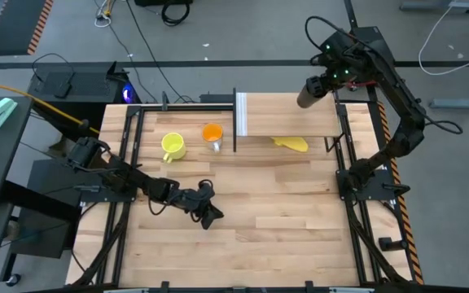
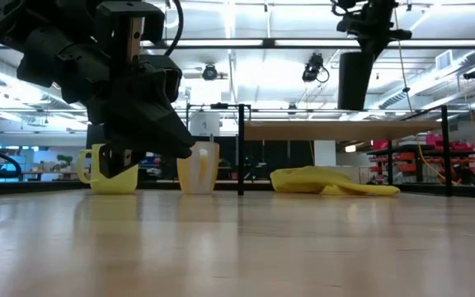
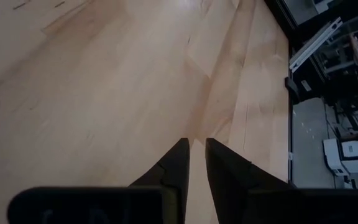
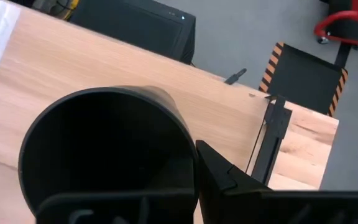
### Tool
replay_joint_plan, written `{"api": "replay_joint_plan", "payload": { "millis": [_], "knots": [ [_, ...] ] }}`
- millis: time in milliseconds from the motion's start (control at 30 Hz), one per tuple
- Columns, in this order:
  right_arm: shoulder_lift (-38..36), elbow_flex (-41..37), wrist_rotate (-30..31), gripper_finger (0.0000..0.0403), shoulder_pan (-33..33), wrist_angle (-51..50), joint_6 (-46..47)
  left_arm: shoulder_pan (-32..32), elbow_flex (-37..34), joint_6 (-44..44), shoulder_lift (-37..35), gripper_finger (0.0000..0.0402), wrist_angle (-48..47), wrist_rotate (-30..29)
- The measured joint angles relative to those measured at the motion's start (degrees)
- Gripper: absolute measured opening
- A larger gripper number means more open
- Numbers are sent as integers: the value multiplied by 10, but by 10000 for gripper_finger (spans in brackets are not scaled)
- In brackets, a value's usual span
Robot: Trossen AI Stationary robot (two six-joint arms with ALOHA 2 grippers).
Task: Stack small to large cups/mugs on shelf
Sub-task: Put the black cup on the shelf
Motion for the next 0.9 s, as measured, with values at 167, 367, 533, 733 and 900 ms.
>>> {"api": "replay_joint_plan", "payload": {
  "millis": [167, 367, 533, 733, 900],
  "knots": [
    [-15, -79, -1, 2, 0, -2, -10, 5, 0, 5, 0, 63, 0, 0],
    [-59, -142, 13, 2, -4, 2, -21, 15, 0, 6, 0, 58, -3, 0],
    [-81, -138, 10, 3, -23, -4, -33, 32, 0, 6, 0, 56, -3, 5],
    [-65, -137, 12, 3, -23, -2, -28, 51, 0, 14, 0, 58, -4, 32],
    [-54, -136, 16, 3, -23, -1, -25, 54, 0, 14, 0, 51, -4, 39]
  ]
}}
